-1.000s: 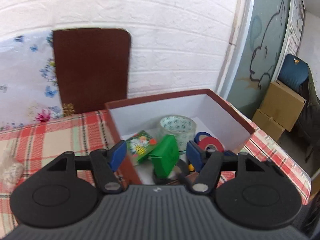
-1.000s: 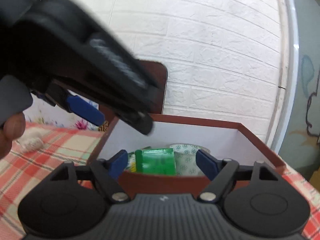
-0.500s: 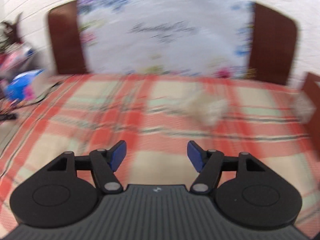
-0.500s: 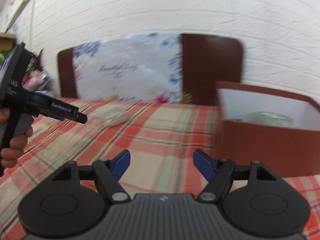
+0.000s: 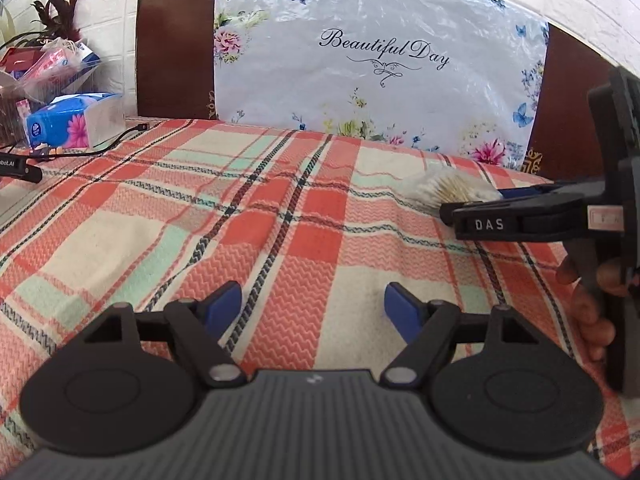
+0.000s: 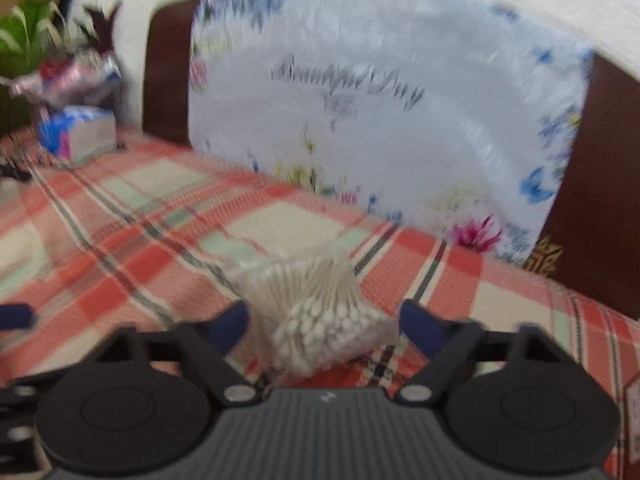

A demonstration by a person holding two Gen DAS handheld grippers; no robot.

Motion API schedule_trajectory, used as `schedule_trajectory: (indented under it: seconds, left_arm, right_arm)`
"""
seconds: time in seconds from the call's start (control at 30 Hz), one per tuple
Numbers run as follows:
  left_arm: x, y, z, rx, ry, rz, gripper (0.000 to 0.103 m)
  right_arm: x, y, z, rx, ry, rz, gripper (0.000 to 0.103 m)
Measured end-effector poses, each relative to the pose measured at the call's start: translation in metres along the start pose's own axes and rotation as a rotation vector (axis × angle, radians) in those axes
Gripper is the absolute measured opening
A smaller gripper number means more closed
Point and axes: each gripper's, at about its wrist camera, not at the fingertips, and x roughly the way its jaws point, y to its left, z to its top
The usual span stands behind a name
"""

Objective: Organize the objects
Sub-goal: 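Grasp the clear bag of cotton swabs with the right gripper, then carry the swab bag into the brown box and open the right gripper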

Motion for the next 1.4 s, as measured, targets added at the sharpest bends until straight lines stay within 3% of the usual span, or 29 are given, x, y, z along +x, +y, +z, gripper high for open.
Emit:
schedule_trajectory:
  seconds: [0.1,0.33,0.43,0.5,0.53,0.57,0.6,0.67,0.73,0.83,1.0,1.03,1.1,1.13,1.2,1.3,1.4]
  left_arm:
    - [0.001,0.003,0.001,-0.016,-0.003,-0.008,0.079]
    - [0.002,0.004,0.001,-0.015,0.004,-0.024,0.085]
    - [0.003,-0.002,0.002,0.019,0.024,-0.022,0.089]
    - [-0.001,-0.014,0.005,0.043,0.080,-0.015,0.089]
    - [-0.009,-0.018,0.007,-0.011,0.113,-0.078,0.089]
    - [-0.020,-0.026,0.009,-0.083,0.149,-0.187,0.089]
    - [-0.031,-0.039,0.009,-0.125,0.189,-0.302,0.089]
    - [-0.051,-0.080,0.005,-0.099,0.263,-0.454,0.089]
    - [-0.067,-0.133,-0.006,0.019,0.361,-0.561,0.088]
    - [-0.082,-0.186,-0.022,0.145,0.424,-0.604,0.089]
    - [-0.060,-0.223,-0.038,0.187,0.511,-0.571,0.091]
    - [-0.058,-0.226,-0.038,0.186,0.494,-0.568,0.089]
    - [-0.059,-0.235,-0.031,0.211,0.500,-0.619,0.048]
    - [-0.064,-0.238,-0.026,0.206,0.514,-0.637,0.045]
    - [-0.089,-0.248,-0.012,0.259,0.452,-0.645,0.045]
    - [-0.125,-0.265,0.015,0.311,0.307,-0.715,0.045]
    - [-0.136,-0.301,0.044,0.337,0.220,-0.777,0.044]
  right_arm:
    - [-0.007,0.002,-0.008,0.012,-0.010,-0.004,0.047]
    - [-0.097,-0.006,-0.074,0.025,0.008,-0.034,0.047]
    - [-0.150,-0.026,-0.113,0.082,0.041,-0.077,0.047]
    - [-0.182,-0.041,-0.137,0.127,0.065,-0.144,0.048]
    - [-0.195,-0.049,-0.148,0.152,0.076,-0.195,0.049]
    - [-0.207,-0.056,-0.158,0.193,0.086,-0.247,0.054]
    - [-0.219,-0.064,-0.167,0.248,0.093,-0.286,0.066]
    - [-0.236,-0.075,-0.182,0.341,0.104,-0.312,0.081]
    - [-0.245,-0.078,-0.190,0.360,0.091,-0.286,0.083]
    - [-0.251,-0.075,-0.193,0.311,0.074,-0.249,0.091]
    - [-0.246,-0.073,-0.192,0.240,0.061,-0.216,0.091]
    - [-0.242,-0.075,-0.191,0.242,0.065,-0.211,0.089]
    - [-0.237,-0.082,-0.189,0.256,0.069,-0.161,0.043]
    - [-0.236,-0.085,-0.188,0.259,0.065,-0.150,0.041]
    - [-0.244,-0.087,-0.185,0.271,0.035,-0.153,0.037]
    - [-0.278,-0.094,-0.180,0.278,-0.118,-0.186,0.037]
    - [-0.303,-0.115,-0.167,0.291,-0.268,-0.274,0.038]
